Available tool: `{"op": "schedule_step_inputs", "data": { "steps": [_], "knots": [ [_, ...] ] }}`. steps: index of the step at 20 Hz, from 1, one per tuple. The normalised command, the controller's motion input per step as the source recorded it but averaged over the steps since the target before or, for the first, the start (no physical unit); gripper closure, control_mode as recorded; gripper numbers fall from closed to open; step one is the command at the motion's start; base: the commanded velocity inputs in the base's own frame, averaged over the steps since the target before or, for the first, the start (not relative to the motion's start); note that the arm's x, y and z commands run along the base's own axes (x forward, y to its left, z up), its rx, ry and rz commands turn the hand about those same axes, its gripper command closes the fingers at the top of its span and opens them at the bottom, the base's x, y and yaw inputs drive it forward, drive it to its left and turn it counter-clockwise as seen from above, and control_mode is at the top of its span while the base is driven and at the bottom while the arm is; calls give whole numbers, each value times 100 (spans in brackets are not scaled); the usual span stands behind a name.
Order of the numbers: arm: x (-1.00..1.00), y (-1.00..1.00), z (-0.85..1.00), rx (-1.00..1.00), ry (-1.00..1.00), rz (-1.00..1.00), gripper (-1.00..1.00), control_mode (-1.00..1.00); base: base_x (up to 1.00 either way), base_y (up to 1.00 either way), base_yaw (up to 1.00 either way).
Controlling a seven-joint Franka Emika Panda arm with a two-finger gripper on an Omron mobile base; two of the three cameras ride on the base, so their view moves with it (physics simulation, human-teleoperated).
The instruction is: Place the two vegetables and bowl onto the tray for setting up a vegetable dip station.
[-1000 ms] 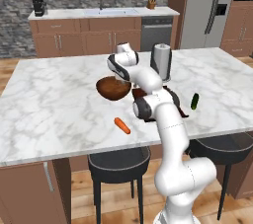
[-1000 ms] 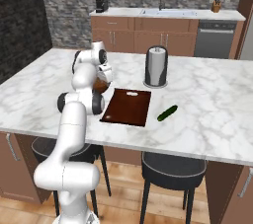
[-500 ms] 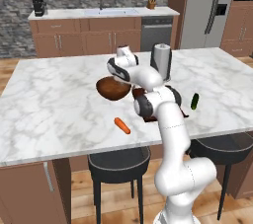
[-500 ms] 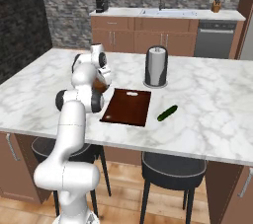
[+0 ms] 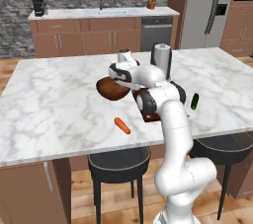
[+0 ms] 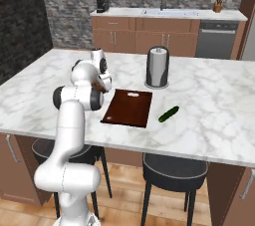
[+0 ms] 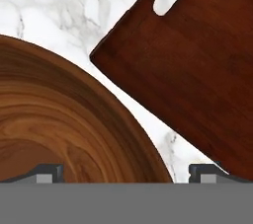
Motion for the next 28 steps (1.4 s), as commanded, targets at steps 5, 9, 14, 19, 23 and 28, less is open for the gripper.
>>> {"op": "schedule_step_inputs", "data": {
  "steps": [5,9,14,19,23,28],
  "knots": [
    [-7,3,-9,4,-8,0,100,-100,0,0,0],
    [0,0,0,0,0,0,100,-100,0,0,0],
    [0,0,0,0,0,0,100,-100,0,0,0],
    [0,-5,27,-3,4,5,100,-100,0,0,0],
    [0,-27,34,-5,4,10,100,-100,0,0,0],
    [0,-39,22,-3,0,9,100,-100,0,0,0]
  ]
}}
